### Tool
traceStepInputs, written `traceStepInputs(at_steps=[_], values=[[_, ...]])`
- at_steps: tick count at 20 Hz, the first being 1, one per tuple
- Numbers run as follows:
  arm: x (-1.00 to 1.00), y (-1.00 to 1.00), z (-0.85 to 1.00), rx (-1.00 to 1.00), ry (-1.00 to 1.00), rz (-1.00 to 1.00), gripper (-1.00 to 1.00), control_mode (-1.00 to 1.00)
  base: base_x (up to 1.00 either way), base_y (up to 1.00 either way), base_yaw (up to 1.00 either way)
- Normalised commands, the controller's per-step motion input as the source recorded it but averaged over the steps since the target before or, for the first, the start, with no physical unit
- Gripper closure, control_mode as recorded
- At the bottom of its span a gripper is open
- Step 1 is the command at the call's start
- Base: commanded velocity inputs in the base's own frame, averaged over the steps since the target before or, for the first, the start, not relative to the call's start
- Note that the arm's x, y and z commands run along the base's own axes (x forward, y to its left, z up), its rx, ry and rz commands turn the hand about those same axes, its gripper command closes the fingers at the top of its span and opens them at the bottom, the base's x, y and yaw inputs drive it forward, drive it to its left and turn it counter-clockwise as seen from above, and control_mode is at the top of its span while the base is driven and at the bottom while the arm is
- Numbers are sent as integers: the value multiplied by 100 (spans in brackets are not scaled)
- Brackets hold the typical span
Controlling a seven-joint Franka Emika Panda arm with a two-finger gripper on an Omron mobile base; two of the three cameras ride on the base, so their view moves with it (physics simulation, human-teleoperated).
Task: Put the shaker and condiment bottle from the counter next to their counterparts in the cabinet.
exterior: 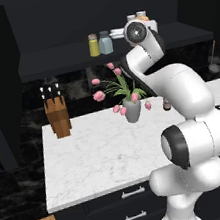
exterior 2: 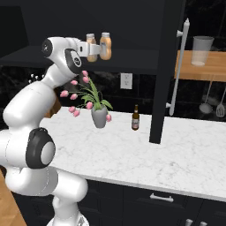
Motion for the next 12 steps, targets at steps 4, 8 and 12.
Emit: traceStepInputs(at_steps=[4,8,12], values=[[25,0,-7,0,-1,2,100,-100,0,0,0],[16,0,-13,0,-3,2,-100,-100,0,0,0],[0,-2,-18,0,-1,5,-100,-100,0,0,0]])
